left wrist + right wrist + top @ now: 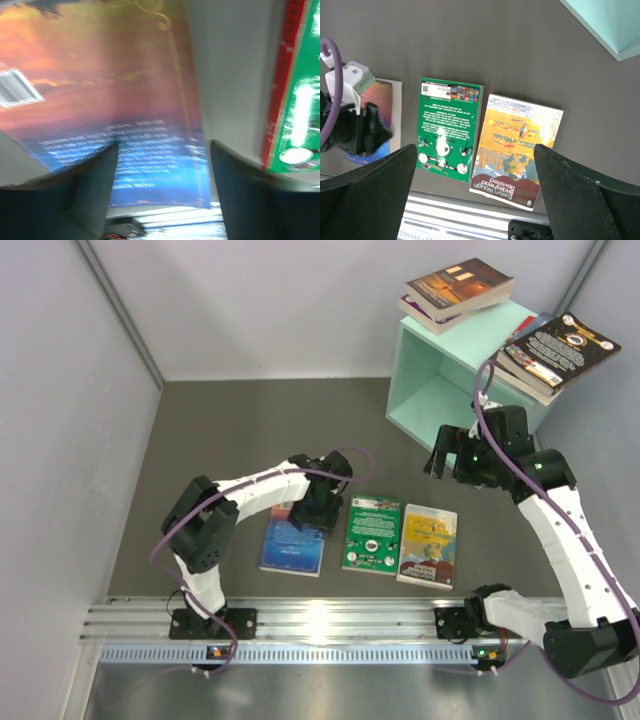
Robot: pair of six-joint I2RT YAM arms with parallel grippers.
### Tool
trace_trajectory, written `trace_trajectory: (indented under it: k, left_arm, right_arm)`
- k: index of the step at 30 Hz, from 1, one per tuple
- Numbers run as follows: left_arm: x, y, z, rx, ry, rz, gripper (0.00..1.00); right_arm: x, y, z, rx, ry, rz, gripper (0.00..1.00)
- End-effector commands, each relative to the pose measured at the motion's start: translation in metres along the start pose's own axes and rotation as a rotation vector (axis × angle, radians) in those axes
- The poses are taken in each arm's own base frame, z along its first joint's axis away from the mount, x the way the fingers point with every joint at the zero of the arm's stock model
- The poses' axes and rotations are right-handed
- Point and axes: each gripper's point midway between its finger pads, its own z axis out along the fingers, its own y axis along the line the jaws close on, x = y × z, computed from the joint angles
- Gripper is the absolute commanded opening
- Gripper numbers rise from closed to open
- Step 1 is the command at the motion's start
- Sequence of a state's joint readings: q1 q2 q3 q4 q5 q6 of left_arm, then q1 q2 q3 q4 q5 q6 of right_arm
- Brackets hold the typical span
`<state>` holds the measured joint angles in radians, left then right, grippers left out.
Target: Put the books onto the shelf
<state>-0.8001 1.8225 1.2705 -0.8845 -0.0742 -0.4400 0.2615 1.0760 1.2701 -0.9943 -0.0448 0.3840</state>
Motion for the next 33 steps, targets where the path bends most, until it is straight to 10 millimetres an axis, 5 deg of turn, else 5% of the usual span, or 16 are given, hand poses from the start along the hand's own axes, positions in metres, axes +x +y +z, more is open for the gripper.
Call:
trace_trajectory:
  k: [1, 3, 6, 7, 11, 13, 16, 19, 26, 33]
  left_arm:
    - [-0.002, -0.021, -0.019, 0.088, 0.013, -0.007, 0.0]
    - [-0.016, -0.025, -0.037, 0.111, -0.035, -0.004, 0.0]
    - [-0.04, -0.001, -0.066, 0.003, -0.124, -0.056, 0.0]
    - [-0.044, 0.014, -0.072, -0.027, -0.13, -0.092, 0.12]
    - [-0.052, 0.054, -0.08, -0.033, -0.171, -0.21, 0.96]
    - [-0.044, 0.086, -0.074, -0.041, -0.144, -0.301, 0.98]
    - [-0.036, 0.122, -0.07, -0.057, -0.132, -0.392, 0.98]
    - [-0.017, 0.139, -0.057, -0.057, -0.088, -0.438, 0.98]
    - [0.005, 0.122, -0.027, 0.137, -0.043, -0.546, 0.98]
    - [0.019, 0.098, -0.011, 0.285, -0.028, -0.575, 0.98]
  right_arm:
    - [-0.023, 0.013, -0.008, -0.047, -0.078, -0.039, 1.0]
    - [-0.023, 0.014, -0.008, -0.05, -0.078, -0.039, 1.0]
    - [-0.023, 0.022, -0.008, -0.093, -0.071, -0.049, 1.0]
    - [-0.018, 0.033, -0.007, -0.164, -0.044, -0.061, 1.0]
    - [-0.004, 0.091, 0.003, -0.516, 0.064, -0.079, 1.0]
    - [0.013, 0.117, 0.01, -0.689, 0.197, -0.013, 1.0]
    - [0.013, 0.142, 0.026, -0.783, 0.217, 0.027, 1.0]
    - [0.019, 0.165, 0.047, -0.822, 0.278, 0.051, 1.0]
    - [0.077, 0.211, 0.106, -0.815, 0.533, 0.086, 1.0]
    - [0.122, 0.218, 0.163, -0.71, 0.668, 0.135, 1.0]
